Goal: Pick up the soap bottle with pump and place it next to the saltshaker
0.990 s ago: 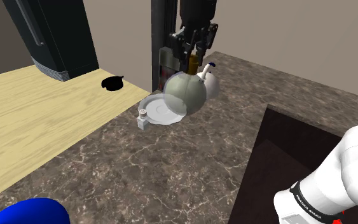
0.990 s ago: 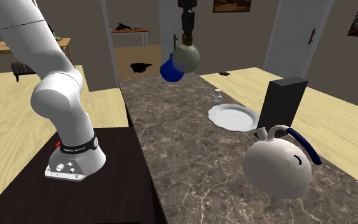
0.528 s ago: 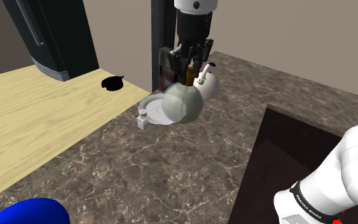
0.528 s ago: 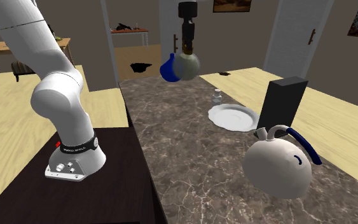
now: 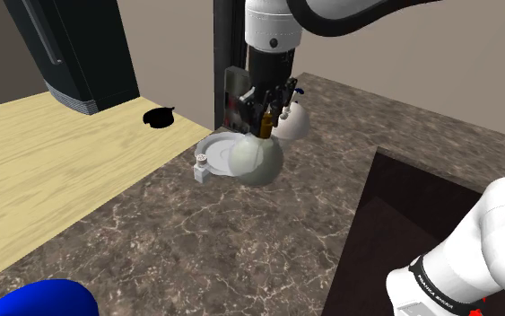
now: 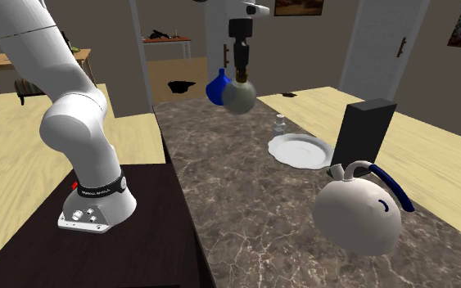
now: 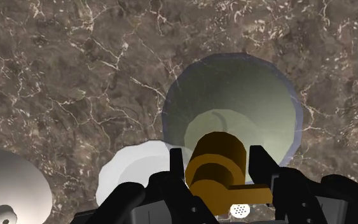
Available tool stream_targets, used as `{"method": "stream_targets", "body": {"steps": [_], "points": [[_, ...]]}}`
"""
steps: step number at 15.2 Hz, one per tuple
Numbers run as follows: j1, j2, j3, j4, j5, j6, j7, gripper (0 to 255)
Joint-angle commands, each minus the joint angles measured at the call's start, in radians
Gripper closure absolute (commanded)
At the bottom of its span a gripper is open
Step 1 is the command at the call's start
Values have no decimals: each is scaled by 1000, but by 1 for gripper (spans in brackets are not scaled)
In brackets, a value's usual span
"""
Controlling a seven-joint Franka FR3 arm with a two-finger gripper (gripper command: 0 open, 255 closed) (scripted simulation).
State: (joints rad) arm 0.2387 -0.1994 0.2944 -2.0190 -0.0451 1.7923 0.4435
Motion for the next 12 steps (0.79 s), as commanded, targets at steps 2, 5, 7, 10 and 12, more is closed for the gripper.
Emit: {"method": "stream_targets", "body": {"steps": [2, 5, 7, 10, 12], "points": [[0, 7, 2, -34, -2, 42, 5, 255], [1, 12, 3, -69, -4, 82, 9, 255], [1, 17, 4, -92, -6, 108, 12, 255], [1, 26, 6, -123, -9, 148, 18, 255], [1, 33, 7, -144, -11, 175, 22, 255]]}}
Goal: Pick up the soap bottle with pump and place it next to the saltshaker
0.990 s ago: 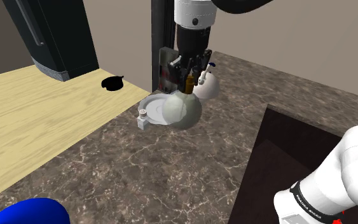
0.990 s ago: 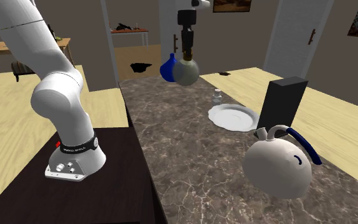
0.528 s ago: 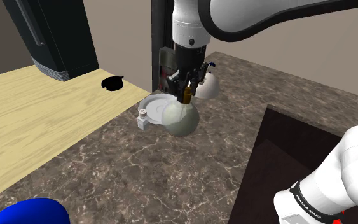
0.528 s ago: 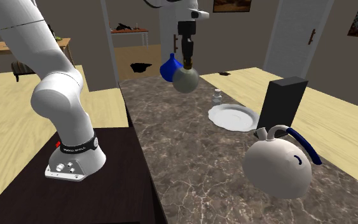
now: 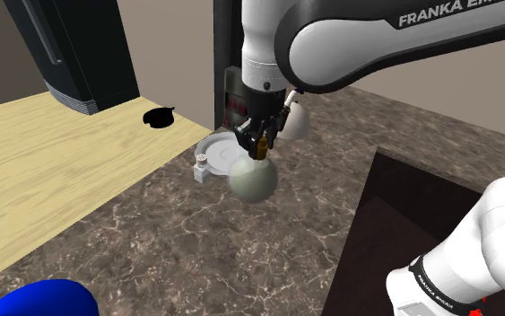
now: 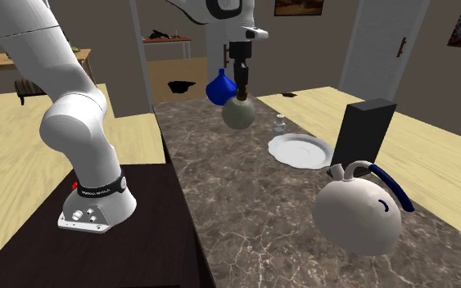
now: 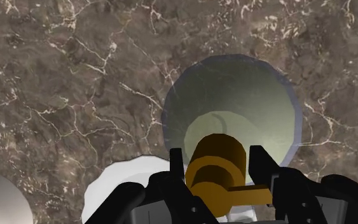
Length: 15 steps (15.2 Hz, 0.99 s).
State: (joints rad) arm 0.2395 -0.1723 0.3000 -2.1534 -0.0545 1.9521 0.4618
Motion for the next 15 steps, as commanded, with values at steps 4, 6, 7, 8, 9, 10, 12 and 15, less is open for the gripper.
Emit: {"method": "stream_targets", "body": {"steps": [4, 6, 7, 8, 9, 10, 12, 15], "points": [[0, 22, 4, -47, -8, 69, 12, 255], [0, 32, 5, -65, -12, 96, 17, 255], [0, 37, 6, -73, -14, 109, 20, 255], [0, 43, 6, -81, -16, 122, 22, 255], [-1, 48, 7, -90, -19, 136, 25, 255], [-1, 54, 8, -97, -21, 149, 28, 255], [-1, 70, 9, -116, -28, 182, 35, 255], [-1, 70, 9, -116, -28, 182, 35, 255]]}}
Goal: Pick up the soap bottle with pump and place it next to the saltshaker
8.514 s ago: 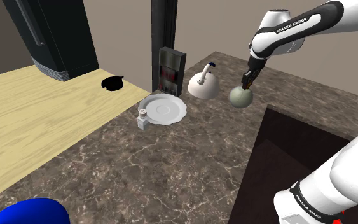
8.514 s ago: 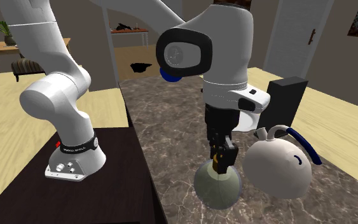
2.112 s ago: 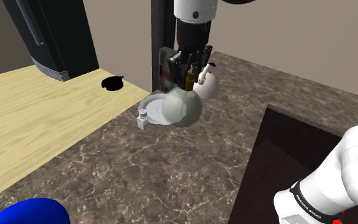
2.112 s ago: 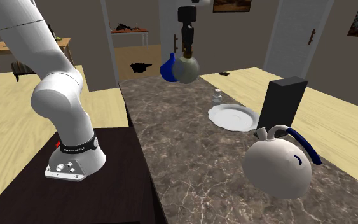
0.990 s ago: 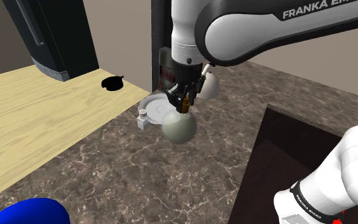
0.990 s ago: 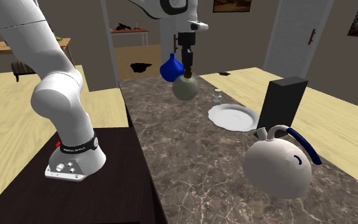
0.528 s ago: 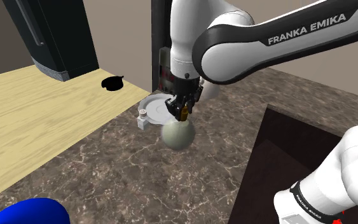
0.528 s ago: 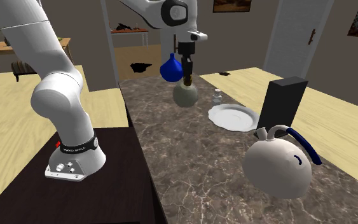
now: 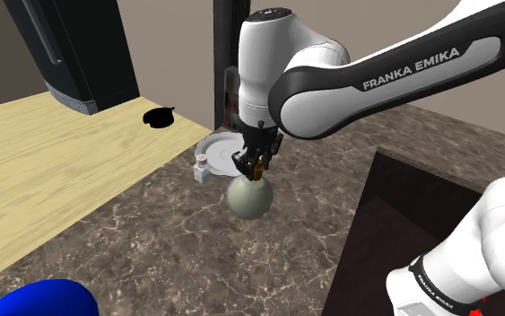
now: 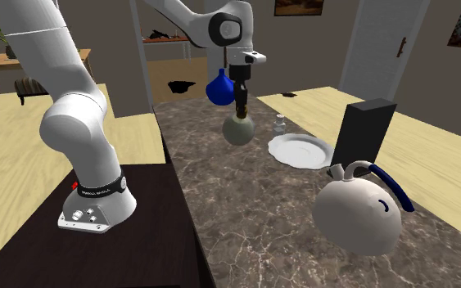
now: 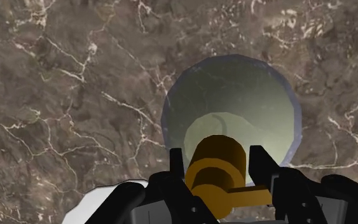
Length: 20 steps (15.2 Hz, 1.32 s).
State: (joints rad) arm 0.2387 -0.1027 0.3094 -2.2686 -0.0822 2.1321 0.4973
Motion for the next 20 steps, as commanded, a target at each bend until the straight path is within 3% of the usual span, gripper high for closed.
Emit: {"method": "stream_targets", "body": {"steps": [1, 5, 6, 11, 15, 20], "points": [[0, 0, 0, -1, 0, 2, 0, 255], [0, 0, 0, -1, 0, 2, 0, 255], [0, 0, 0, -1, 0, 2, 0, 0], [0, 0, 0, -1, 0, 2, 0, 0], [5, -46, 0, 83, 21, -126, -15, 0], [5, -46, 0, 83, 21, -126, -15, 0]]}}
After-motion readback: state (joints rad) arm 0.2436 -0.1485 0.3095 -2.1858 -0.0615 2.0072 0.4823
